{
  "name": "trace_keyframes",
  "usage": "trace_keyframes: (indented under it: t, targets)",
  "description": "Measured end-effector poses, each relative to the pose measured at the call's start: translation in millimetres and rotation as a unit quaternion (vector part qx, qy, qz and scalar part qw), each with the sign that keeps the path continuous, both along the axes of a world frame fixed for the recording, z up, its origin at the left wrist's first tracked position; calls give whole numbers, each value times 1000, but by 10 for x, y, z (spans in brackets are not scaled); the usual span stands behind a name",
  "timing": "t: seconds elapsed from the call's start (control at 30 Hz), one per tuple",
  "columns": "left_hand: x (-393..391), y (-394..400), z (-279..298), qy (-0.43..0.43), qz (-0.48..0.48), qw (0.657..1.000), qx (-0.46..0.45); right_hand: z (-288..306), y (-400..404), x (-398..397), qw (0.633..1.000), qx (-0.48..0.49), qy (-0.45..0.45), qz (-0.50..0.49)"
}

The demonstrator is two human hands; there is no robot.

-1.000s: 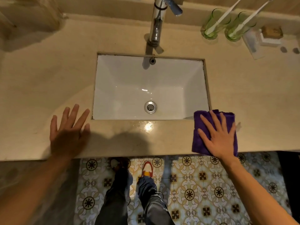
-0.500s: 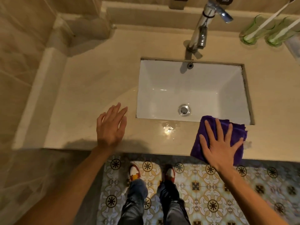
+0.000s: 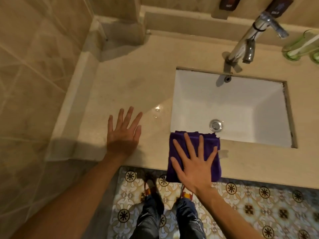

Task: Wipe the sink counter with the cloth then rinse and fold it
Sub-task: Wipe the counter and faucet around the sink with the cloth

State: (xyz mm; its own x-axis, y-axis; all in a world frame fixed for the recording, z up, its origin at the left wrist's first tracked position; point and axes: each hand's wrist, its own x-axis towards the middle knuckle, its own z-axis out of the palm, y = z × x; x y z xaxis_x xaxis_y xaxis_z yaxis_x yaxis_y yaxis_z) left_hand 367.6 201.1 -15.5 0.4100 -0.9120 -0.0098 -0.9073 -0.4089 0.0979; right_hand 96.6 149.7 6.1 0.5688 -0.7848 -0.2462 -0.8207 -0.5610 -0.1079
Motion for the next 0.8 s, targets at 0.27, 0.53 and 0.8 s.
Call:
trace_keyframes:
  t: [0.27,0.53,0.8]
  targets:
    - [34,-31,20,7,-5,1000,16,47,183,762,1000,6,2,-16]
    - [34,-9,29,35,-3,999,15,-18,-181,1088,1000,3,-25,-2]
    - [33,-34,65,38,0,999,28,-133,-1160,1700,997,-16,-74,0]
